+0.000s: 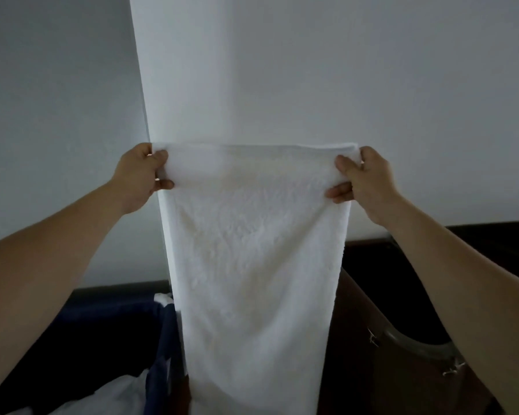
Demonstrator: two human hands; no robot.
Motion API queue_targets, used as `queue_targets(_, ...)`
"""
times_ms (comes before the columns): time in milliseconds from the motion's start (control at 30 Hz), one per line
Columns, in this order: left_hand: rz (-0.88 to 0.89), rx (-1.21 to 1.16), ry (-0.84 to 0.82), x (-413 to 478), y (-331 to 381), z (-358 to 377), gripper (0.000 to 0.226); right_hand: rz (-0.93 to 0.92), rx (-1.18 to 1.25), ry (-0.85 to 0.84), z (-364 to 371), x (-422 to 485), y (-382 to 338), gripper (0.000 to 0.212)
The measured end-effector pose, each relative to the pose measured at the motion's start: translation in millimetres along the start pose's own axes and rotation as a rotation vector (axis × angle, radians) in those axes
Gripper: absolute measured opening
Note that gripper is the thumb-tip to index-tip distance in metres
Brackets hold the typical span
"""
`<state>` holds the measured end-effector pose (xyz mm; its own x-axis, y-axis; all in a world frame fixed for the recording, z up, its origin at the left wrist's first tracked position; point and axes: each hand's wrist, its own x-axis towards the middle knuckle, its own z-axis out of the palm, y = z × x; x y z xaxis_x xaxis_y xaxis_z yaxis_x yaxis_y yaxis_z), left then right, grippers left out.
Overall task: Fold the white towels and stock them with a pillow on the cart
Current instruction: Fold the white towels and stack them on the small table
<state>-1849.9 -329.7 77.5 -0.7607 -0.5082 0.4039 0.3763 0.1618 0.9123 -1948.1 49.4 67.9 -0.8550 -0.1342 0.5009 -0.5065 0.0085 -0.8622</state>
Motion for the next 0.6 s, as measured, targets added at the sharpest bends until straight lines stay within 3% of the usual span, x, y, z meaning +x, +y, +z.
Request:
queue_targets(300,0.055,0.065,0.261,-2,-3,26,0.006,-0.039,0.057,-0.058,6,25,20,0.009)
queue_targets(600,-0.019,-0.107,0.214,-65,-8,15,0.017,-0.013,0.079,-0.099,-3,-11,39,0.008)
